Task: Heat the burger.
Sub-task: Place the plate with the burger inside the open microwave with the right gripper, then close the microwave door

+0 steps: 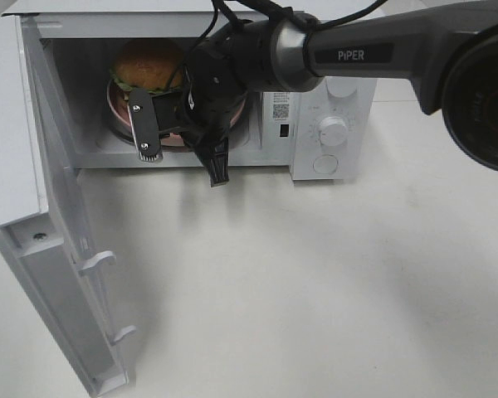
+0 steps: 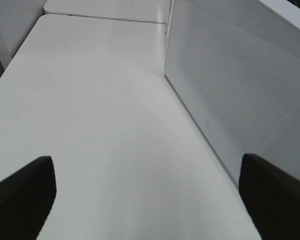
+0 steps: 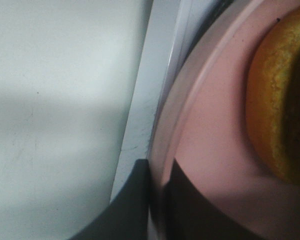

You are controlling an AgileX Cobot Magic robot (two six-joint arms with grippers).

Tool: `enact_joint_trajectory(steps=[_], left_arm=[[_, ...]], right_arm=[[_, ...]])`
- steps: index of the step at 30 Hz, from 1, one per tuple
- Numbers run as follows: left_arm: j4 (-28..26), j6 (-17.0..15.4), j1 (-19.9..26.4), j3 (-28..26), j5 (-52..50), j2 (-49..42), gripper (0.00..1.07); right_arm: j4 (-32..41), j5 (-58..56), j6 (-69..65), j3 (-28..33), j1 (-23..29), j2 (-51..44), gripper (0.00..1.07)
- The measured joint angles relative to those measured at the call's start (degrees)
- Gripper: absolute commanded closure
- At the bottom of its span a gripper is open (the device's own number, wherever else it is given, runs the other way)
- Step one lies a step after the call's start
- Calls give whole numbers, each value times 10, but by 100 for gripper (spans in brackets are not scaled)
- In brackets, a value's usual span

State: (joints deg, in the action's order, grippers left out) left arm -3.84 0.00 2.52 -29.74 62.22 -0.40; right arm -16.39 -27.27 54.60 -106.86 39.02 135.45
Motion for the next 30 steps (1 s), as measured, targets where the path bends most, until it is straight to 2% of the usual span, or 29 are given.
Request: enact_joint_trajectory(steps=[11, 13, 16, 18, 20, 21, 30], left_arm=[[0, 0, 0, 0, 0, 0, 16], [0, 0, 0, 0, 0, 0, 16], [0, 0, 0, 0, 0, 0, 16], [0, 0, 0, 0, 0, 0, 16], [0, 0, 0, 0, 0, 0, 16], [0, 0, 0, 0, 0, 0, 16], [0, 0, 0, 0, 0, 0, 16]], right_arm=[[-5, 26, 1, -2, -2, 14, 100], [-6, 32, 1, -2, -2, 14, 94], [-6, 38, 1, -2, -2, 14, 91], [-6, 45, 1, -3, -2, 14, 76], [-6, 47, 1, -3, -2, 14, 73], [-6, 52, 0, -3, -2, 14, 66], [10, 52, 0, -3, -2, 14, 52]])
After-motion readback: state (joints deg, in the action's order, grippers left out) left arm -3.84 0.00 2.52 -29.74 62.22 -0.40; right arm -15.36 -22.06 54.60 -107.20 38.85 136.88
